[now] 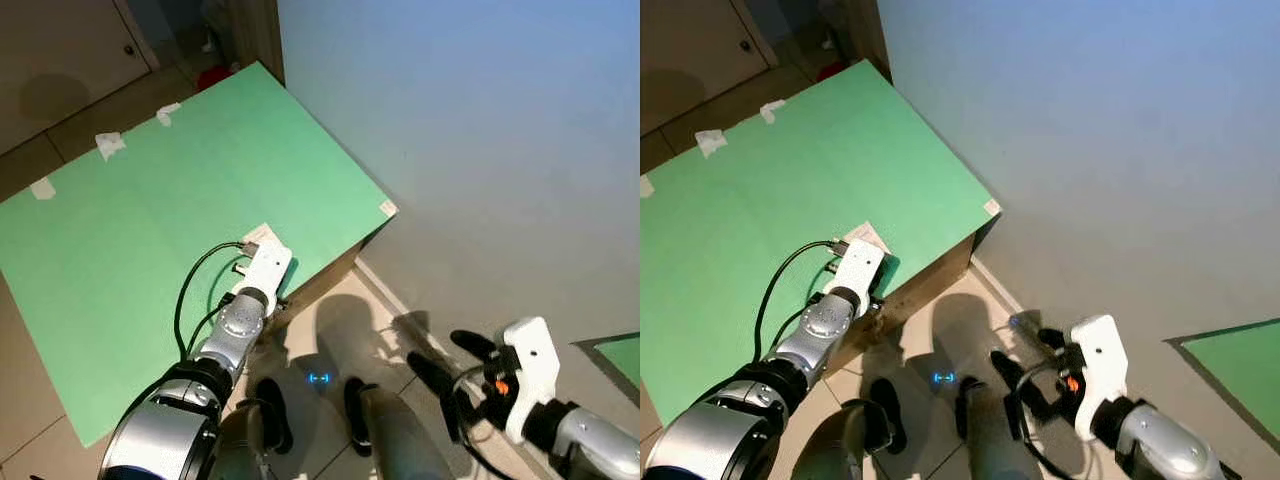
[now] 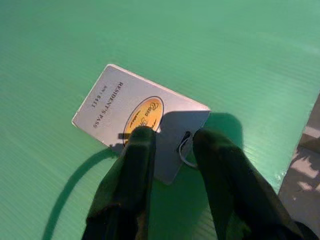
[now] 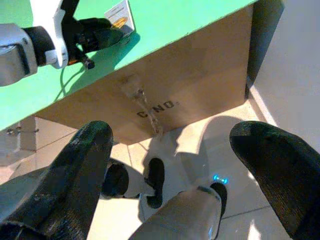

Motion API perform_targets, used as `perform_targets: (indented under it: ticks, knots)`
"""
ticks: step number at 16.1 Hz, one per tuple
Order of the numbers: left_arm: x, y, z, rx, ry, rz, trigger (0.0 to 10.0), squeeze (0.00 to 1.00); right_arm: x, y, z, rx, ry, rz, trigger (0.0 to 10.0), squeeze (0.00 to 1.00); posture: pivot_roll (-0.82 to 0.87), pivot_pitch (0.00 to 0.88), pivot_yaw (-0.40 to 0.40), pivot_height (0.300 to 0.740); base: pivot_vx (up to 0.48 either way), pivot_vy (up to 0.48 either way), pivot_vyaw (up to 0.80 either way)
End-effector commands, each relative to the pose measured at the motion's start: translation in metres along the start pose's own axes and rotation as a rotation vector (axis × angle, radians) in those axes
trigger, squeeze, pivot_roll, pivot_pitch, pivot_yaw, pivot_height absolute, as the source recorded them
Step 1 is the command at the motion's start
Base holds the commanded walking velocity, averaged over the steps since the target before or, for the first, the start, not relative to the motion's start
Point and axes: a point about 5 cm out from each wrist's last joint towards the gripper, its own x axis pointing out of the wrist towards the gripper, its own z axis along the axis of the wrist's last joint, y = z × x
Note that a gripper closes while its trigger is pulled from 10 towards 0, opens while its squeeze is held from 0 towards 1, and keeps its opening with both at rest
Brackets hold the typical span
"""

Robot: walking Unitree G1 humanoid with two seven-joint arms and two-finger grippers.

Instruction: Hang keys on a hook

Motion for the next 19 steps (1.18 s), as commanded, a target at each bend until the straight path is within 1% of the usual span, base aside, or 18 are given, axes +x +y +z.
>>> perform_targets:
  ticks: [1, 4, 5, 6, 8, 10, 12, 13, 14, 16, 17, 18, 19]
  knots:
    - [-0.004, -0.003, -0.015, 0.005, 0.065, -0.023, 10.0, 1.00, -0.003, 0.004, -0.004, 0.014, 0.023, 0.015, 10.0, 0.00, -0.45, 0.350, -0.004, 0.740, 0.000, 0.000, 0.00]
    - [-0.006, -0.001, -0.023, 0.012, 0.113, -0.016, 10.0, 1.00, -0.004, 0.005, -0.004, 0.017, 0.024, 0.015, 10.0, 0.00, -0.46, 0.351, -0.004, 0.740, 0.000, 0.000, 0.00]
    - [-0.006, 0.000, -0.024, 0.014, 0.119, -0.012, 10.0, 0.25, -0.005, 0.005, -0.004, 0.018, 0.025, 0.015, 10.0, 0.00, -0.46, 0.350, -0.004, 0.740, 0.000, 0.000, 0.00]
    - [-0.007, 0.001, -0.025, 0.013, 0.121, -0.012, 10.0, 0.00, -0.006, 0.006, -0.004, 0.020, 0.026, 0.016, 10.0, 0.00, -0.46, 0.349, -0.004, 0.740, 0.000, 0.000, 0.00]
    - [-0.006, 0.001, -0.024, 0.022, 0.131, -0.018, 10.0, 0.00, -0.007, 0.017, -0.002, 0.041, 0.019, 0.102, 10.0, 0.00, -0.46, 0.346, -0.004, 0.740, 0.000, 0.000, 0.00]
    - [-0.004, 0.002, -0.021, 0.026, 0.135, -0.024, 10.0, 0.00, -0.011, 0.026, -0.004, 0.036, 0.065, 0.202, 10.0, 0.00, -0.46, 0.344, -0.006, 0.740, 0.000, 0.000, 0.00]
    - [-0.003, 0.002, -0.020, 0.027, 0.135, -0.026, 10.0, 0.00, -0.014, 0.026, -0.007, 0.034, 0.087, 0.212, 10.0, 0.00, -0.46, 0.345, -0.007, 0.740, 0.000, 0.000, 0.00]
    - [-0.003, 0.003, -0.020, 0.015, 0.145, -0.030, 10.0, 0.00, -0.015, 0.026, -0.008, 0.037, 0.092, 0.214, 10.0, 0.00, -0.46, 0.348, -0.008, 0.740, 0.000, 0.000, 0.00]
    - [-0.004, 0.001, -0.024, -0.006, 0.176, -0.051, 0.0, 0.00, -0.015, 0.027, -0.008, 0.043, 0.097, 0.218, 10.0, 0.00, -0.46, 0.351, -0.009, 0.740, 0.000, 0.000, 0.00]
    - [-0.006, -0.001, -0.031, -0.033, 0.224, -0.077, 0.0, 0.00, -0.017, 0.030, -0.010, 0.051, 0.107, 0.228, 10.0, 0.00, -0.47, 0.356, -0.011, 0.740, 0.000, 0.000, 0.00]
    - [-0.006, -0.001, -0.031, -0.035, 0.229, -0.082, 0.0, 0.00, -0.017, 0.030, -0.010, 0.052, 0.109, 0.230, 10.0, 0.00, -0.47, 0.357, -0.011, 0.740, 0.000, 0.000, 0.00]
    - [-0.007, -0.003, -0.035, -0.040, 0.259, -0.104, 0.0, 0.00, -0.018, 0.031, -0.010, 0.054, 0.113, 0.234, 10.0, 0.00, -0.47, 0.361, -0.013, 0.740, 0.000, 0.000, 0.00]
    - [-0.008, -0.004, -0.038, -0.062, 0.286, -0.110, 0.0, 0.00, -0.018, 0.032, -0.010, 0.054, 0.113, 0.236, 10.0, 0.00, -0.46, 0.364, -0.013, 0.740, 0.000, 0.000, 0.00]
